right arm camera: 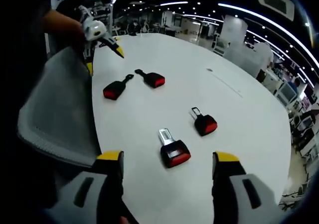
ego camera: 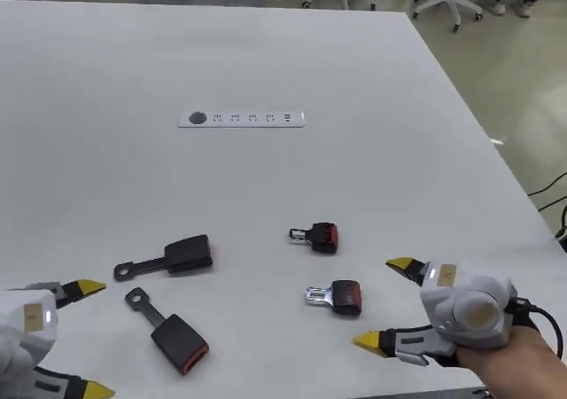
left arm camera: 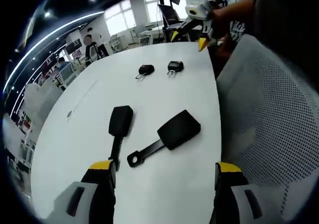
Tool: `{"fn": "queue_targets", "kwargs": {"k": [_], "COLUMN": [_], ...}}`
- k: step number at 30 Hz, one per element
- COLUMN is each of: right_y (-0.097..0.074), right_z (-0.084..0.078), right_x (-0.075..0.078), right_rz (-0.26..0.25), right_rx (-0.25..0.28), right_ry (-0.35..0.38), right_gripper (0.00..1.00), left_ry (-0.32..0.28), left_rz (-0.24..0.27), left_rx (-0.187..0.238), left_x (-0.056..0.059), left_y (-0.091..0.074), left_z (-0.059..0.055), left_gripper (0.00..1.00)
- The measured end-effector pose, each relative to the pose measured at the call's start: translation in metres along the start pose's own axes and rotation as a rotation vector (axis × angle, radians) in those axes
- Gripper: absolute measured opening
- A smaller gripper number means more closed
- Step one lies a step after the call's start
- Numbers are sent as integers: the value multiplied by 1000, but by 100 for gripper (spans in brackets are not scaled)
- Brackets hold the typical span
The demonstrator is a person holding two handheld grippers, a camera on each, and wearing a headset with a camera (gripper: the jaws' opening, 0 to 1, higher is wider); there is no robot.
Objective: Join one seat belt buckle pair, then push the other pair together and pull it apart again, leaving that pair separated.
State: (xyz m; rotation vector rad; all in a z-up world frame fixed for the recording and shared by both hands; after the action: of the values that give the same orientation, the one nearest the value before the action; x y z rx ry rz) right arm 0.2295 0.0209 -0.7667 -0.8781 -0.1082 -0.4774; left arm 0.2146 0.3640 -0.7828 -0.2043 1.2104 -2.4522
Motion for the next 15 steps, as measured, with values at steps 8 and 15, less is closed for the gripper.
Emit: {"fn": "queue_targets", "kwargs": {"k": [8, 15], "right_y": [22, 39], "right_z": [-9, -8], "right_x": [2, 11], "right_rz": [88, 145], "right_rx": [-58, -84], "right_ry": [-85, -130], "right_gripper": [64, 59], "left_ry": [129, 288], "left_rz": [-48, -149], "left_rx": [-44, -107], "left_x": [-1, 9], "left_y": [26, 50], "left_z": [21, 23], "left_gripper": [69, 60]}}
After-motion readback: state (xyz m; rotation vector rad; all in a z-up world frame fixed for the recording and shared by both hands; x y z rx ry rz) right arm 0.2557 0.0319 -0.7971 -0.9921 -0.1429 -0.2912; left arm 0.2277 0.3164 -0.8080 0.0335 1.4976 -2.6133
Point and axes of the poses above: the centre of the closed fingertips' face, and the gripper's own axes: y roughly forward along the fingers, x roughly to its right, z roughly out of its top, the point moved 2 cm from there along -y, roughly backward along the fingers, and after that the axes turned 13 degrees about -y, right-handed, at the moved point
